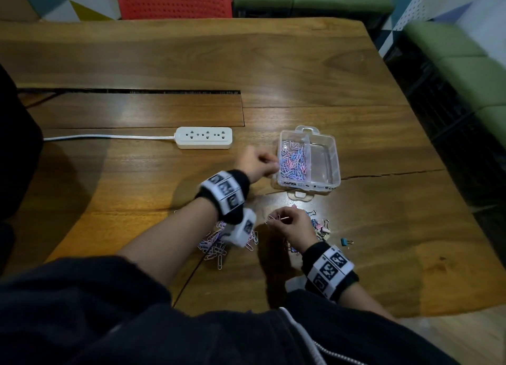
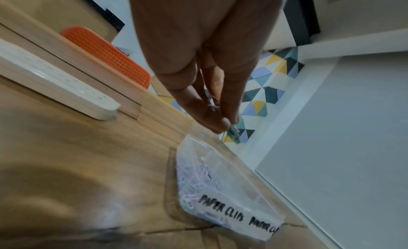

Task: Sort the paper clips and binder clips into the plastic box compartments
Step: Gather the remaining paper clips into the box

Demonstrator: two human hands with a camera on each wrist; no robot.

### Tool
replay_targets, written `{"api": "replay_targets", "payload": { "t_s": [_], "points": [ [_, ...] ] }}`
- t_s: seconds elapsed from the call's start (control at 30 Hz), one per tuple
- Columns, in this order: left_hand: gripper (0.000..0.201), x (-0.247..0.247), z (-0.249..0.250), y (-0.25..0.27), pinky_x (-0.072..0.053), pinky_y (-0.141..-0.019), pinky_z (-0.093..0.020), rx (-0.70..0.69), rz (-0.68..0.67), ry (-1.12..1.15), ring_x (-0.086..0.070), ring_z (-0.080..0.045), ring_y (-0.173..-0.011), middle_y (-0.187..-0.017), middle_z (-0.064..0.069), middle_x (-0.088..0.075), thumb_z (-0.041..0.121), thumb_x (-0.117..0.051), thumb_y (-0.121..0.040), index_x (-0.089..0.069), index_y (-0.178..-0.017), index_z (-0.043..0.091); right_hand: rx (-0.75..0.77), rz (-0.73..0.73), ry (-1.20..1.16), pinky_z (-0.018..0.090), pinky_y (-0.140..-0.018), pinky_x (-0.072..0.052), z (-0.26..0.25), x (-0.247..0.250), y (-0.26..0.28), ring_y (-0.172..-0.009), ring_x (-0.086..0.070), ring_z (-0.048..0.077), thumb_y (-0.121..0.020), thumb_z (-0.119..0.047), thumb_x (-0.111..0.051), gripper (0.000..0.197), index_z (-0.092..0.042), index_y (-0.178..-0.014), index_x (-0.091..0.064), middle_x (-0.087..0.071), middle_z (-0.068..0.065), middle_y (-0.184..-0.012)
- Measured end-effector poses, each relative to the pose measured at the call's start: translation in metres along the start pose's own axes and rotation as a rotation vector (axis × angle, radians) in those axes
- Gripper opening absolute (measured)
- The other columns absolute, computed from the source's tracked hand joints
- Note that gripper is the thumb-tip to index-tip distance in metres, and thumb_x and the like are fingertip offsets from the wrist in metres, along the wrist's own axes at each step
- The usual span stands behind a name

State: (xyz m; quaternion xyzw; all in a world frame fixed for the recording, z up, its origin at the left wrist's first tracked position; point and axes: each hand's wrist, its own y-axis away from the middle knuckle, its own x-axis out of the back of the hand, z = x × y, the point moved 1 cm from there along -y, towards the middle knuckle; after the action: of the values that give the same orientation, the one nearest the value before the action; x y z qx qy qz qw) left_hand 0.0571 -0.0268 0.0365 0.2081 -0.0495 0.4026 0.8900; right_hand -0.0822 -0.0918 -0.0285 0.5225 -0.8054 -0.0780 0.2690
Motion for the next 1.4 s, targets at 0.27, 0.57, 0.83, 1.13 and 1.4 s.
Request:
{"api": "replay_targets", "payload": {
  "t_s": [0.27,0.57,0.83,1.13,1.4],
  "points": [
    [0.02,-0.039,0.016,-0.038,-0.049,-0.074,-0.03,0.057,-0.14,-0.165,-0.052,-0.019,-0.085,-0.092,-0.006,-0.056,0.016,-0.047,-0.094,-0.061,-0.103,0.006,0.041,0.057,-0.063,0.026,-0.063,-0.047,-0.008,0.036,0.002,-0.062,-0.058,0.013,-0.076,-0.001,-0.067,0.022,-0.02,-0.067,-0.06,-0.061,-0.001,-0.069],
    [0.031,0.044,-0.03,0.008,-0.042,-0.098,-0.04,0.074,0.026,-0.53,-0.048,-0.027,-0.121,-0.129,-0.01,-0.052,0.012,-0.058,-0.086,-0.056,-0.117,0.013,0.102,0.269,0.0,0.031,-0.081,-0.051,-0.052,0.061,-0.048,-0.082,-0.057,0.018,-0.084,-0.009,-0.058,0.012,-0.018,-0.076,-0.058,-0.058,-0.002,-0.08],
    [0.048,0.084,-0.108,0.075,-0.034,-0.109,-0.042,0.456,0.193,-0.875,-0.03,-0.033,-0.131,-0.14,-0.018,-0.033,0.027,-0.05,-0.091,-0.04,-0.134,0.009,0.235,0.222,0.446,0.035,-0.1,-0.042,-0.051,0.037,-0.058,-0.112,-0.051,0.022,-0.09,-0.015,-0.05,0.024,-0.006,-0.11,-0.058,-0.058,0.009,-0.117],
    [0.064,0.031,-0.112,0.112,-0.025,-0.113,-0.035,0.245,0.045,-0.838,-0.021,-0.026,-0.137,-0.149,-0.01,-0.022,0.038,-0.047,-0.092,-0.025,-0.143,0.009,0.227,-0.296,0.824,0.039,-0.111,-0.028,0.002,-0.037,0.011,-0.129,-0.025,0.024,-0.072,-0.032,-0.072,0.082,-0.023,-0.138,-0.024,-0.024,0.007,-0.143],
    [0.068,0.022,-0.113,0.103,-0.029,-0.111,-0.032,0.065,-0.105,-0.917,-0.028,-0.019,-0.133,-0.146,0.0,-0.03,0.023,-0.062,-0.085,-0.028,-0.144,0.023,0.282,-0.366,0.755,0.042,-0.108,-0.033,-0.005,-0.047,-0.008,-0.126,-0.032,0.025,-0.071,-0.019,-0.073,0.088,-0.023,-0.142,-0.022,-0.031,0.009,-0.139]
  ]
}}
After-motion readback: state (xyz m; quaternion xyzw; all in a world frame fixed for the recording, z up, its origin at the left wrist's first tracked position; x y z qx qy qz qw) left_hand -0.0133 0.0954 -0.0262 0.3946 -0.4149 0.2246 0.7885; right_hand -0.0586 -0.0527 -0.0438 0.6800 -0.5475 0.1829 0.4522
